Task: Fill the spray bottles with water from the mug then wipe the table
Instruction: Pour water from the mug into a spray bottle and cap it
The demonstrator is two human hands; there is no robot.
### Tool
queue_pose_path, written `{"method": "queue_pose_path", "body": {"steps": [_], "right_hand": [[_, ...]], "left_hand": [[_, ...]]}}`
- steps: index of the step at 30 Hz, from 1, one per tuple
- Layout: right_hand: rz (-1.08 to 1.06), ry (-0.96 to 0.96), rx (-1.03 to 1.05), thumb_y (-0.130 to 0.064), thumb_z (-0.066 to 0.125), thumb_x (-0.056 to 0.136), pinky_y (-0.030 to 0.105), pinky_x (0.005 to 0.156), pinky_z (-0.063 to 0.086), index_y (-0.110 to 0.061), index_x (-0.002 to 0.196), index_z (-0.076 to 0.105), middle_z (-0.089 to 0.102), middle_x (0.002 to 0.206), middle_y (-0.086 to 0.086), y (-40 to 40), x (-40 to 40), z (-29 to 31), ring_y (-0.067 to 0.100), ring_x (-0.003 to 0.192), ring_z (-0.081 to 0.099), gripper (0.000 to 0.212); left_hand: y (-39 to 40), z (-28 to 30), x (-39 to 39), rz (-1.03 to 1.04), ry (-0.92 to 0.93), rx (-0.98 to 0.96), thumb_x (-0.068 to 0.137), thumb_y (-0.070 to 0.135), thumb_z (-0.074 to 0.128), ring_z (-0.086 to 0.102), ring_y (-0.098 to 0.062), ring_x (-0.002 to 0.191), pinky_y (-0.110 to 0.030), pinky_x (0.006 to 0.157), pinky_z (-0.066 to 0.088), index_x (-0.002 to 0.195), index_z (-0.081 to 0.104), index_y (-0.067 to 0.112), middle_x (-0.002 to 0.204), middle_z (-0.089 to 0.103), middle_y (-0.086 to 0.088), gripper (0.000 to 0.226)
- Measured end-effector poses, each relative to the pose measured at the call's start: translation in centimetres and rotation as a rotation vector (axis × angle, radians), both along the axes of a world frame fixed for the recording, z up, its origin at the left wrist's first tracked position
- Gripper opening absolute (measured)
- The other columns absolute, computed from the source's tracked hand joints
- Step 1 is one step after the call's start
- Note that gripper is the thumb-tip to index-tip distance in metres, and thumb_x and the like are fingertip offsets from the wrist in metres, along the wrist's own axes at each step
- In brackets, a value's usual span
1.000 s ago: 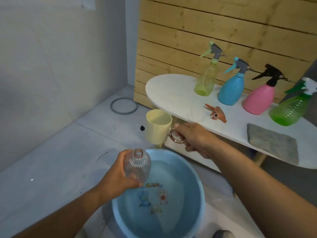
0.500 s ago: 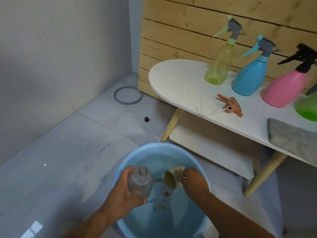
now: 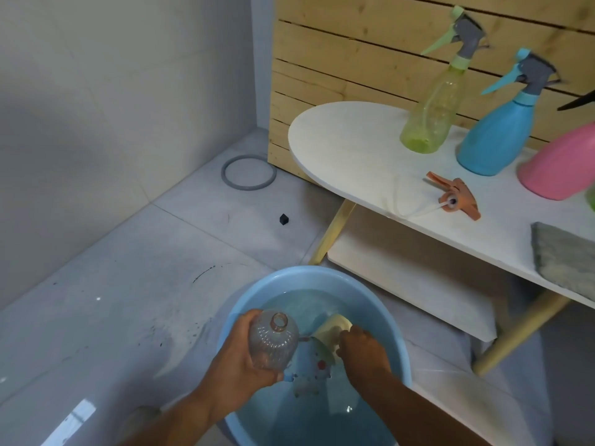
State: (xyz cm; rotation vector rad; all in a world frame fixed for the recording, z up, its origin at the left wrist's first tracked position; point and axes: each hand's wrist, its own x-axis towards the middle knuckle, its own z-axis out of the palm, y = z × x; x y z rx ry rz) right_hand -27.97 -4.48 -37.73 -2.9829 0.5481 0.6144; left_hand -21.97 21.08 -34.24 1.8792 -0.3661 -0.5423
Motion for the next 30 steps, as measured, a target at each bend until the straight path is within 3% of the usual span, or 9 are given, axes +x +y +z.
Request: {"method": "queue_pose_path", "body": {"steps": [3,5,8,11,15,19,24,28,30], "right_hand": [[-0.129,0.004,0.134,-0.026,0.059,0.1,0.029,0.082,0.048,-0.016,0.118,0.068,0.062,0.118,0.004,-0.1,0.3,-0.3,0.024,0.112,0.065,0.022],[-0.246,-0.04,0.236,-0.025,0.058,0.099,0.027,0.07,0.043,-0.017,0.093,0.07,0.062,0.09,0.0,-0.5,0.4,-0.6,0.023,0.091,0.067,0.016],[-0.403,-0.094,0.407,-0.027,0.06,0.097,0.026,0.061,0.042,-0.022,0.067,0.055,0.056,0.069,-0.005,-1.4,0.1,-1.0,0.015,0.068,0.057,0.031],[-0.446,-0.126,0.556,-0.033,0.061,0.099,0.021,0.052,0.037,-0.014,0.071,0.058,0.056,0.068,-0.001,-1.9,-0.3,-1.0,0.011,0.06,0.051,0.035],[-0.434,-0.115,0.664,-0.041,0.055,0.102,0.028,0.062,0.041,-0.011,0.077,0.061,0.061,0.075,0.003,-1.9,-0.7,-0.5,0.014,0.067,0.053,0.04],[-0.419,-0.134,0.701,-0.035,0.052,0.104,0.028,0.059,0.038,-0.013,0.075,0.054,0.056,0.074,0.002,-1.6,-0.8,0.5,0.012,0.065,0.048,0.037],[-0.479,-0.199,0.751,-0.033,0.059,0.093,0.03,0.059,0.035,-0.016,0.069,0.047,0.045,0.068,0.001,-1.5,-1.4,2.6,0.014,0.062,0.041,0.032],[-0.473,-0.24,0.775,-0.043,0.067,0.081,0.029,0.057,0.034,-0.022,0.062,0.047,0.041,0.059,-0.006,-2.0,-1.6,6.8,0.014,0.058,0.038,0.034],[-0.458,-0.255,0.822,-0.047,0.068,0.074,0.03,0.058,0.031,-0.022,0.067,0.047,0.039,0.065,-0.003,-2.2,-1.4,9.7,0.015,0.062,0.035,0.034]], "left_hand": [[-0.1,-0.1,0.4,0.002,-0.019,0.011,0.047,0.035,0.101,0.063,-0.006,0.118,-0.025,0.096,0.056,0.135,0.042,0.047,0.129,0.06,0.02,0.107],[-0.2,-0.2,0.7,0.008,-0.029,0.021,0.049,0.032,0.099,0.063,-0.006,0.118,-0.026,0.096,0.056,0.133,0.041,0.052,0.129,0.06,0.022,0.105],[-0.1,0.0,1.1,-0.002,-0.05,0.032,0.051,0.033,0.099,0.061,-0.002,0.119,-0.026,0.097,0.055,0.133,0.039,0.057,0.13,0.058,0.024,0.104],[-0.1,0.3,1.4,0.003,-0.098,0.058,0.05,0.036,0.098,0.058,0.0,0.12,-0.028,0.099,0.053,0.13,0.038,0.062,0.128,0.055,0.027,0.103],[0.1,0.3,1.6,-0.001,-0.095,0.083,0.049,0.039,0.096,0.058,-0.003,0.12,-0.034,0.1,0.054,0.134,0.038,0.056,0.131,0.056,0.021,0.104],[0.3,0.4,1.5,-0.015,-0.095,0.086,0.052,0.036,0.097,0.058,-0.001,0.121,-0.027,0.099,0.053,0.137,0.037,0.052,0.132,0.056,0.023,0.105],[0.7,1.6,1.4,-0.018,-0.113,0.088,0.056,0.03,0.095,0.059,-0.003,0.12,-0.032,0.1,0.053,0.139,0.037,0.049,0.132,0.057,0.019,0.103],[1.4,3.4,1.8,-0.009,-0.14,0.085,0.056,0.025,0.094,0.062,-0.002,0.115,-0.034,0.098,0.055,0.137,0.037,0.05,0.128,0.058,0.023,0.102],[1.8,4.6,2.4,-0.021,-0.154,0.082,0.055,0.027,0.094,0.064,-0.002,0.112,-0.034,0.095,0.056,0.137,0.037,0.052,0.126,0.059,0.024,0.103]]}}
